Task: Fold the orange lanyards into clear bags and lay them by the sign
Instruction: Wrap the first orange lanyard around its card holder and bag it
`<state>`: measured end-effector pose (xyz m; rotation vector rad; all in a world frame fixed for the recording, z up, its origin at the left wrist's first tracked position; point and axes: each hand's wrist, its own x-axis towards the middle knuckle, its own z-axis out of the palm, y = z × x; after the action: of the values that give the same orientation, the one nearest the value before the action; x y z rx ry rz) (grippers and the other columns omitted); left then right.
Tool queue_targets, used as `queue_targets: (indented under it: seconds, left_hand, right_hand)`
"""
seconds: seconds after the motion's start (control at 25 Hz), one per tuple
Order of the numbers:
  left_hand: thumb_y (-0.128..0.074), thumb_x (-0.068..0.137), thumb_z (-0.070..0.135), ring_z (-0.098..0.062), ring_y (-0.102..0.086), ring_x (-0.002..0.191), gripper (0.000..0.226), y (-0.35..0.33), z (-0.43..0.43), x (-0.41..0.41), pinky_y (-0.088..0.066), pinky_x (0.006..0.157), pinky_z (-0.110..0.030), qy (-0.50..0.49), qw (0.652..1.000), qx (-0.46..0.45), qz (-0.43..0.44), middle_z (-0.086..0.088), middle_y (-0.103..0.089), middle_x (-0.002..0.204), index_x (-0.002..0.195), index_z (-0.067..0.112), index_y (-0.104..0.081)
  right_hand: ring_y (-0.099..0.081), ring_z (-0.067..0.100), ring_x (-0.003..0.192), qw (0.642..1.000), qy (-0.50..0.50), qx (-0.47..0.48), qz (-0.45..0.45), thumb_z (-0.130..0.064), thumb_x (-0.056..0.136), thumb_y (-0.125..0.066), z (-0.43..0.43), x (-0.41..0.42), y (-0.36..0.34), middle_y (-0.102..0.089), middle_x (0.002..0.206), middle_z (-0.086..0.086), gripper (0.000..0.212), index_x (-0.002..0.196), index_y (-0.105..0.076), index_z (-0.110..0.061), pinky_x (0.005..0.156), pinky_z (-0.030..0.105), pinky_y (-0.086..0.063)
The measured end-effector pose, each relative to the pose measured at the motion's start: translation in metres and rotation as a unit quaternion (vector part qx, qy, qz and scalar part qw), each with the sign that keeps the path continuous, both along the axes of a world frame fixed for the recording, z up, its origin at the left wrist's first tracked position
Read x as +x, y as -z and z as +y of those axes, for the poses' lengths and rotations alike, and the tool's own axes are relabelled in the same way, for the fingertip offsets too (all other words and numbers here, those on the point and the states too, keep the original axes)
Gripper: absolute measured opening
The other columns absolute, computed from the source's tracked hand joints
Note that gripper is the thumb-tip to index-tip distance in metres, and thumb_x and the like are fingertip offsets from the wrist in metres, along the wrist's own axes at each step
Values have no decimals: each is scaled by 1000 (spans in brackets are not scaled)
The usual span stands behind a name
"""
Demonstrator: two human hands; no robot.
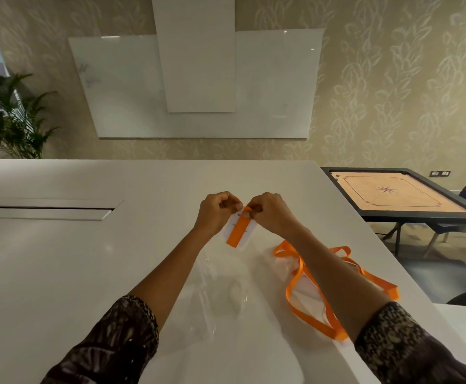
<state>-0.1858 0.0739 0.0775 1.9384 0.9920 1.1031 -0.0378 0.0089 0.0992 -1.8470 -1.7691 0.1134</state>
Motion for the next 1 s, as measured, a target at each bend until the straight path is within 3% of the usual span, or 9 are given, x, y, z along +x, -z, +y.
queue_targets:
  seconds: [0.16,0.28,0.44,0.6,0.8,1.0]
  left_hand:
    - [-66,88,20,-13,-65,93,9,6,-7,-20,-52,82,-23,-37,999,1,0,5,-70,95,95,17,-70]
    - [-67,87,20,-11,-64,92,8,19,-12,-47,-52,85,-24,-98,995,-20,23,8,-69,94,95,19,-71]
    - [-62,91,22,-15,-65,94,12,47,-24,-85,-49,82,-27,-175,975,-34,130,2,-72,100,96,19,-71]
    - [-56,94,29,-25,-63,105,24,72,-34,-103,-45,82,-28,-216,950,-39,224,-4,-70,112,109,18,-70]
    - [-45,91,58,-30,-46,130,63,95,-32,-105,-34,104,-43,-123,916,-63,377,-7,-50,142,141,21,-43]
    - [-38,92,58,-23,-34,137,59,114,-14,-114,-29,107,-46,-44,890,29,452,0,-39,147,141,24,-39]
  right_hand:
    - [-58,22,78,999,24,5,24,-18,90,-57,-1,-15,15,-68,92,7,18,98,-71,-10,56,21,-37]
    - [-55,21,74,995,57,8,86,-22,91,-58,-3,-21,25,-66,90,8,18,95,-71,-10,56,24,-36]
    - [-55,22,77,983,90,-1,159,-21,89,-62,-7,-27,39,-64,90,8,18,96,-71,-8,65,27,-38]
    - [-52,19,69,971,124,-3,205,-21,90,-62,-9,-34,49,-61,84,7,18,95,-70,-6,53,23,-34]
    - [-50,19,63,956,150,5,250,-24,90,-63,-7,-39,59,-60,74,7,22,88,-70,-3,53,26,-37]
    - [-58,27,67,938,192,23,287,-24,89,-65,-2,-40,67,-68,82,19,23,87,-71,-2,65,38,-50]
